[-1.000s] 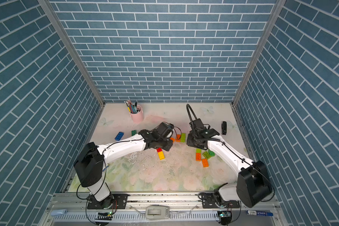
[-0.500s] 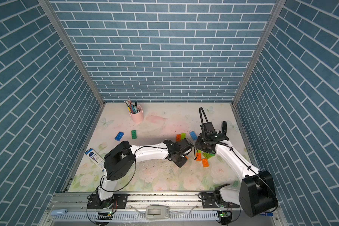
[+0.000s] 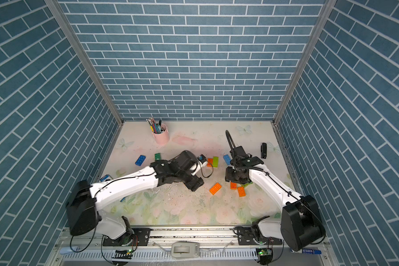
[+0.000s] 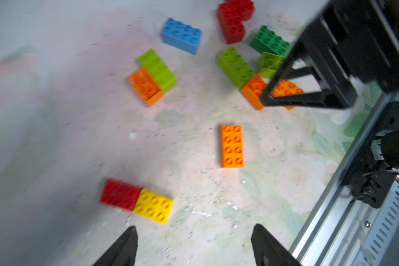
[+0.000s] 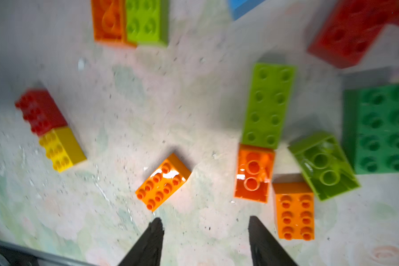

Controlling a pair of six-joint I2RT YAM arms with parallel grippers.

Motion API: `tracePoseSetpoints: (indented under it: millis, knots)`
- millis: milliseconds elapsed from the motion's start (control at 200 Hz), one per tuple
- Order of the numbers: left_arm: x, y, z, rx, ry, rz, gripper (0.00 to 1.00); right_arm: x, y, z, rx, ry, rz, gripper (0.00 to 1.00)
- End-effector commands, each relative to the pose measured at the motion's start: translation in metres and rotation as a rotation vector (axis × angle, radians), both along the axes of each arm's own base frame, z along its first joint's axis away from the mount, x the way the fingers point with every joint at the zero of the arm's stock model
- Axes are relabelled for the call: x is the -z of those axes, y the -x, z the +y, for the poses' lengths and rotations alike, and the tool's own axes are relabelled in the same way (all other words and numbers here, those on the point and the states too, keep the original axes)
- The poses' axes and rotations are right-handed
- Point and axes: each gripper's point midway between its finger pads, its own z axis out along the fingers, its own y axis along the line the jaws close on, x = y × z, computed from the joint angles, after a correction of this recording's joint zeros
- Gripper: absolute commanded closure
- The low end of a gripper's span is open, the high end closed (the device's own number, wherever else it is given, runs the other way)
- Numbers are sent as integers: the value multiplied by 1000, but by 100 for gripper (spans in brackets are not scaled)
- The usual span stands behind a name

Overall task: Assemble a rectangle with lego
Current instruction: Place the lego brick at the center of the board, then pick up the lego brick from the center of the board.

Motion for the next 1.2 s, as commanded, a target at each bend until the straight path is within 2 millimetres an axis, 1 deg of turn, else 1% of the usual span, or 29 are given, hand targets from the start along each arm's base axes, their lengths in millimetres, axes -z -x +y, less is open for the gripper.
tracePoseSetpoints:
  millis: [0,35,70,105,200,265,355,425,535,765,880,990,1050,1195]
  knots:
    - [10,-28,71,-268,71,50,21,4,4,21,-198,52,-3,34]
    - [10,-37,93,-367,113,57,21,6,0,29,-235,55,-13,33]
    - [10,-43,109,-436,147,60,21,11,-2,37,-264,59,-10,31]
    - [9,-47,120,-479,164,50,21,15,-6,45,-292,63,-13,30]
    - [8,-52,133,-528,151,21,21,25,-12,56,-355,96,-11,24]
    - [16,-54,139,-551,125,32,21,34,-14,58,-379,116,5,22]
    - [27,-57,144,-576,102,54,21,46,-12,58,-406,136,40,18]
    - [31,-60,148,-604,103,66,21,50,-9,60,-416,128,56,16]
    - [33,-62,152,-624,114,75,21,52,-2,63,-424,108,81,14]
    - [35,-62,152,-627,116,86,21,51,16,68,-427,97,112,14]
    - [35,-62,152,-629,117,89,21,53,23,65,-429,137,115,14]
    - [35,-62,151,-628,120,91,21,50,27,62,-425,177,102,15]
    - [35,-62,151,-632,122,95,21,50,25,57,-416,220,83,16]
    - [36,-63,151,-656,142,98,19,56,24,55,-383,250,83,21]
